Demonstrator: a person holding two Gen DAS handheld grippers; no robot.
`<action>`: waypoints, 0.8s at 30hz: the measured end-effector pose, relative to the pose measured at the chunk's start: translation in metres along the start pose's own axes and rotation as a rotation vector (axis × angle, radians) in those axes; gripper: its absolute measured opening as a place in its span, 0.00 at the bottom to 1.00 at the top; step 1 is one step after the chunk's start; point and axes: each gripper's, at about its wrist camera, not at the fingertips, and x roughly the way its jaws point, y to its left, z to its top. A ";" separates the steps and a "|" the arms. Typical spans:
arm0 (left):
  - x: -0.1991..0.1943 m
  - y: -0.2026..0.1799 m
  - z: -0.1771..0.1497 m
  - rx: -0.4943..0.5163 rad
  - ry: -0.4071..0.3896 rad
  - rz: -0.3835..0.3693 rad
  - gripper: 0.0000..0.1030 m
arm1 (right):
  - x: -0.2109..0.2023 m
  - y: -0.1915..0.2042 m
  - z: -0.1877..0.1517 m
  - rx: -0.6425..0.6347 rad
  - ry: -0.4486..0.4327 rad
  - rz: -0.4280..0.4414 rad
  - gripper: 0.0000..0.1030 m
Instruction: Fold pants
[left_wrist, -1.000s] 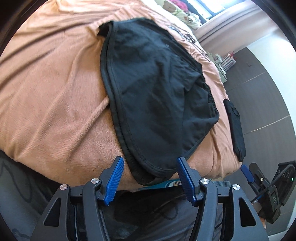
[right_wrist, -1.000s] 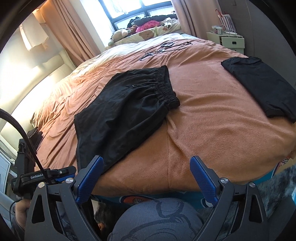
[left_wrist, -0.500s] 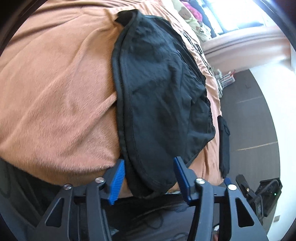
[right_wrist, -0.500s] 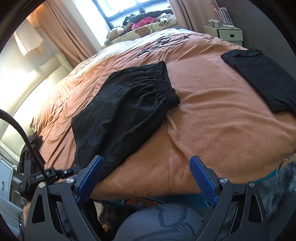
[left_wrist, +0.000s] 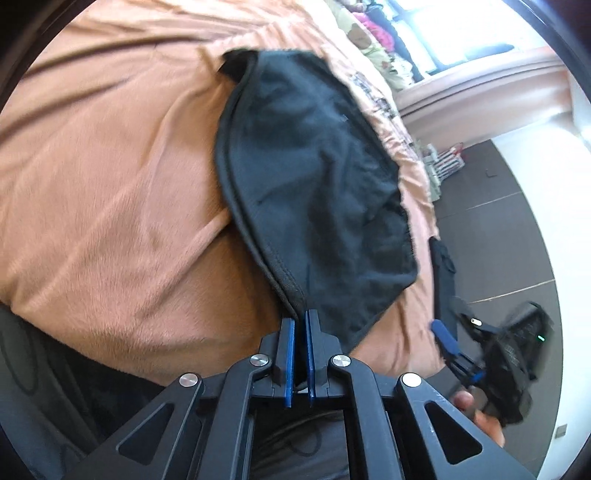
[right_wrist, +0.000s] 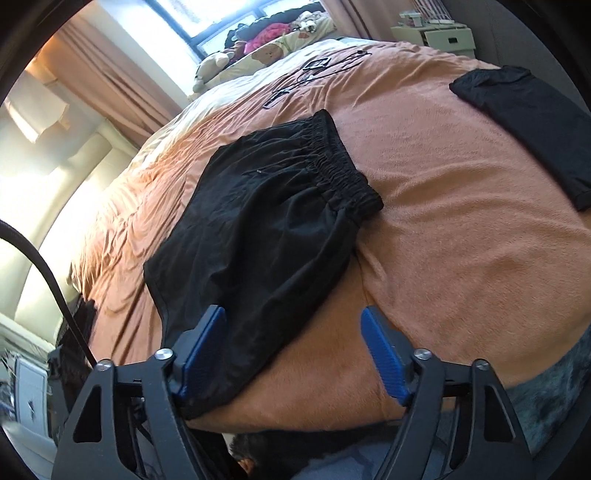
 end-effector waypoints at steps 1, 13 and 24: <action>-0.004 -0.004 0.002 0.013 -0.011 -0.004 0.05 | 0.005 -0.002 0.005 0.022 0.005 -0.004 0.66; -0.025 -0.024 0.035 0.055 -0.082 -0.034 0.05 | 0.050 -0.028 0.037 0.201 0.054 0.006 0.61; -0.040 -0.045 0.064 0.068 -0.152 -0.072 0.05 | 0.066 -0.043 0.048 0.255 0.052 0.062 0.03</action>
